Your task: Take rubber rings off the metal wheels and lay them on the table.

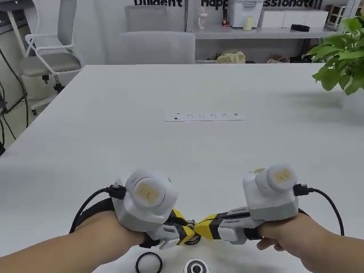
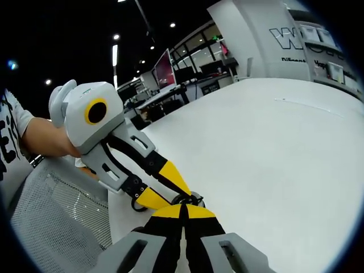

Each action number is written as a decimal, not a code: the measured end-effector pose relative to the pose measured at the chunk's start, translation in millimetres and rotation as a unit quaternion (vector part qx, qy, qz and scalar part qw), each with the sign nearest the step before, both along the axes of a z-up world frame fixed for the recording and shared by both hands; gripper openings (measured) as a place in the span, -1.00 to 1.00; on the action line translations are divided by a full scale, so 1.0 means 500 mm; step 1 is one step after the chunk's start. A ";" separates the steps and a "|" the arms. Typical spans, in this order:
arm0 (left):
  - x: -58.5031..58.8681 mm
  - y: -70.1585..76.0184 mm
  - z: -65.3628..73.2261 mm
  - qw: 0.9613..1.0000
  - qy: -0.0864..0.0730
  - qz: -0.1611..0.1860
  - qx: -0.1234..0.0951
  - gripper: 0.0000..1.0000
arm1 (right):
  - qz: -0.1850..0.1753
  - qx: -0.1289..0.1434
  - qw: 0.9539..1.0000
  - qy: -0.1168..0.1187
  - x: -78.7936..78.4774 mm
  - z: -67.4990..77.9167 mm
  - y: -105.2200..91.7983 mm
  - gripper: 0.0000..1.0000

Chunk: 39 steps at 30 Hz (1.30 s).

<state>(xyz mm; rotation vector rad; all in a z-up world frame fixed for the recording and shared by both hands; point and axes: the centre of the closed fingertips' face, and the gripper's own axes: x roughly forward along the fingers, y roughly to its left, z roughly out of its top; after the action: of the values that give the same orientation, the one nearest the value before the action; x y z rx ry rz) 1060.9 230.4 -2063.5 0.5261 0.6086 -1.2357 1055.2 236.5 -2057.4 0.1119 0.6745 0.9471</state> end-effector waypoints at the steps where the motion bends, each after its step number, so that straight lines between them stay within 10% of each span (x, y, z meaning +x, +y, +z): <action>1: 0.000 0.000 0.000 1.000 -0.001 -0.001 0.000 -0.87 | 0.001 0.010 1.000 -0.002 0.000 0.007 0.004 -1.00; 25: 0.001 -0.003 0.003 1.000 -0.013 -0.025 -0.004 -0.82 | -0.011 0.012 1.000 -0.005 0.009 0.001 -0.007 -1.00; 39: -0.011 0.020 0.040 0.999 0.016 -0.004 -0.040 -0.56 | -0.010 0.029 0.999 -0.007 0.011 0.016 -0.003 -1.00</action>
<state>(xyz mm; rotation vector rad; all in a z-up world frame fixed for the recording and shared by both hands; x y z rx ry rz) 1055.7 240.2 -2043.3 0.4438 0.5824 -1.2719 1060.5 235.1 -2049.6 0.1633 0.6319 0.9480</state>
